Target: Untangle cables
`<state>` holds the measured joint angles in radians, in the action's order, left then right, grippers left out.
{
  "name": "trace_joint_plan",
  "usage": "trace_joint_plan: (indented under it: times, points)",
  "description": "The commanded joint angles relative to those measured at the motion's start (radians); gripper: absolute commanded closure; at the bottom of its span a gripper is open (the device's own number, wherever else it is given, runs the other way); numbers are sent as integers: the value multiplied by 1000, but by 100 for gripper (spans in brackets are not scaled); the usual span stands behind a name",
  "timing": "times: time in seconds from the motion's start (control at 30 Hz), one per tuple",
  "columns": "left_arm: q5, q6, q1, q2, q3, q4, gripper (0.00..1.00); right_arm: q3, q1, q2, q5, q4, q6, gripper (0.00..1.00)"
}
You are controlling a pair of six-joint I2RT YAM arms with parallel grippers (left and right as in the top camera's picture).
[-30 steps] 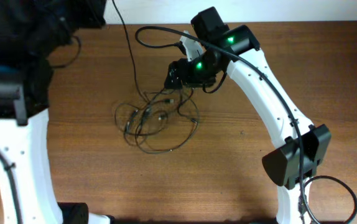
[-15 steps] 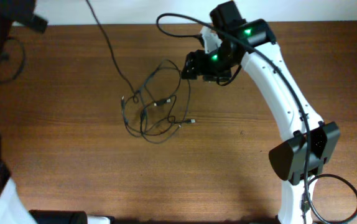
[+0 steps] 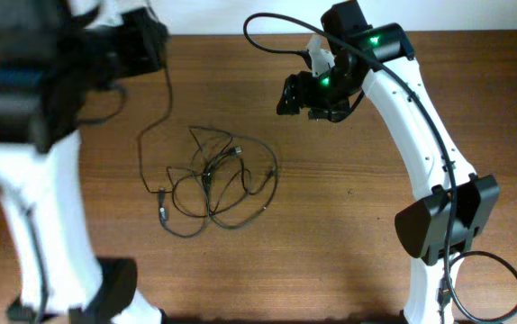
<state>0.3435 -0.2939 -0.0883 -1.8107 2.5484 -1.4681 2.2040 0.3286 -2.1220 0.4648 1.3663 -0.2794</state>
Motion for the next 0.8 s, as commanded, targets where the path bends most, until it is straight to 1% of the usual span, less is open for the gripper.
trace_joint_plan:
  times: [0.0,0.07,0.23,0.4,0.53,0.6,0.67,0.77]
  points:
    - [16,130,-41,-68,-68,-46,100,6,-3,-13,-47,11,17,25]
    - [14,157,-56,-106,-109,-48,100,6,-3,-13,-58,22,17,25]
    - [14,172,-62,-169,-150,-48,100,6,-3,-13,-92,43,17,25]
    - [-58,177,-62,-187,-160,-30,91,6,-35,-13,-108,75,17,25]
    - [-118,177,-62,-187,-160,-30,79,6,-82,-13,-108,86,17,25]
    - [-135,178,-63,-187,-160,-31,68,6,-108,-13,-108,97,17,25]
    - [-135,180,-62,-187,-160,-29,55,6,-129,-13,-108,106,17,24]
    - [-136,180,-63,-187,-160,-26,44,6,-154,-13,-111,112,17,24]
